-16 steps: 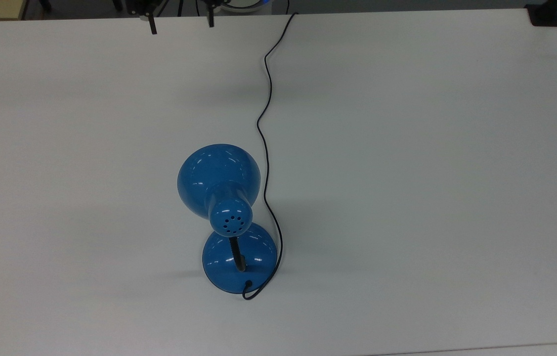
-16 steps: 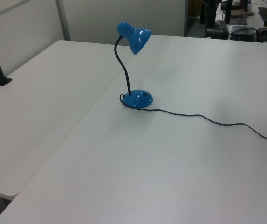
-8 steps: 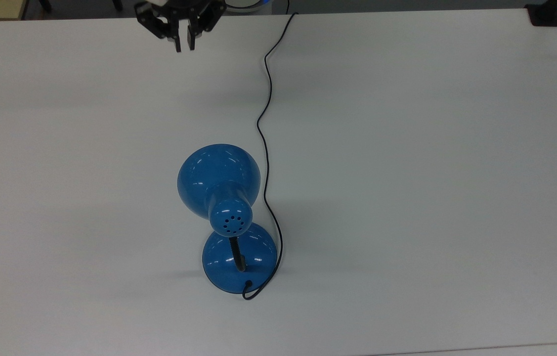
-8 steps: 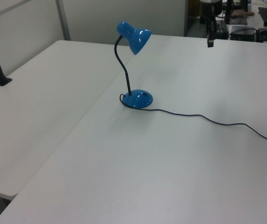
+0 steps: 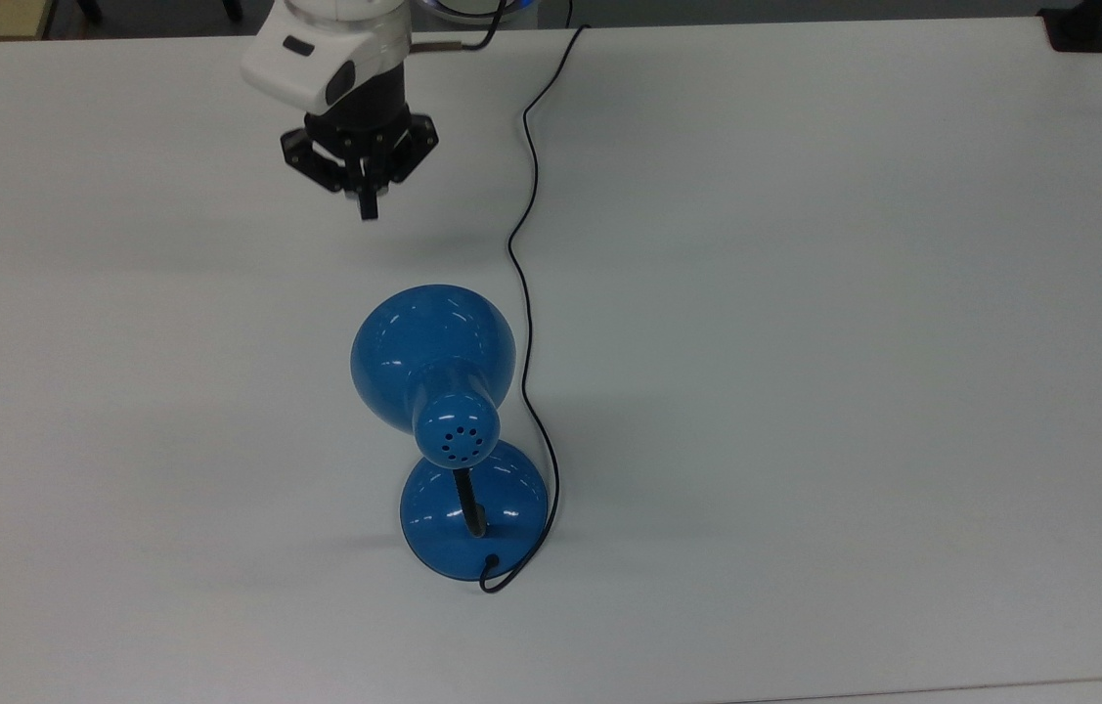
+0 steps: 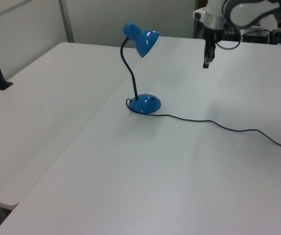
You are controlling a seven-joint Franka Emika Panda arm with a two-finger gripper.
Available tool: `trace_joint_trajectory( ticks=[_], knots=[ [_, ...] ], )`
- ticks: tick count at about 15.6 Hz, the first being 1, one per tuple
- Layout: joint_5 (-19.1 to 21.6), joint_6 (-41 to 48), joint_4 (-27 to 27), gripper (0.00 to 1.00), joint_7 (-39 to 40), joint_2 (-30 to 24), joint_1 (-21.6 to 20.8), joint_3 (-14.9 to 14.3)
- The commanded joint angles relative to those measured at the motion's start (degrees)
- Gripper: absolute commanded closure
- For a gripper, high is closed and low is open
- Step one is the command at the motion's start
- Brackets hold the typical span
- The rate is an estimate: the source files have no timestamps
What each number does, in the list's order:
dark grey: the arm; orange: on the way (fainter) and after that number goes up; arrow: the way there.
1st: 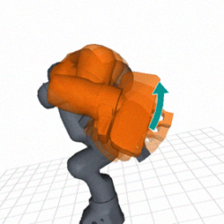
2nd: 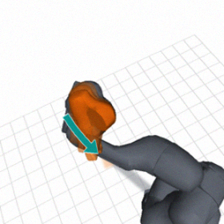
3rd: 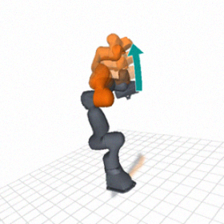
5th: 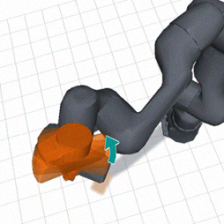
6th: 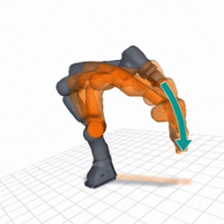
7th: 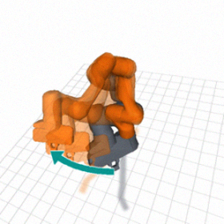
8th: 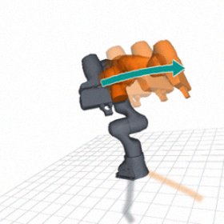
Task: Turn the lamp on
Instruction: 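Move the gripper down toward the switch on the blue lamp base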
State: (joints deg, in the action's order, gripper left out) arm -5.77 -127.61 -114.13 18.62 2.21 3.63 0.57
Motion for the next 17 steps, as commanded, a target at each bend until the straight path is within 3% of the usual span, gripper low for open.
trace_joint_trajectory(
  ticks=[1,8,17],
  knots=[
    [4.26,-15.17,-4.96,1.00,-0.07,2.00,1.55,0.13],
    [11.30,-41.28,-5.67,1.00,-0.25,11.84,0.41,0.13],
    [12.10,-58.27,-0.41,1.00,-3.67,21.33,-5.21,0.48]
  ],
)
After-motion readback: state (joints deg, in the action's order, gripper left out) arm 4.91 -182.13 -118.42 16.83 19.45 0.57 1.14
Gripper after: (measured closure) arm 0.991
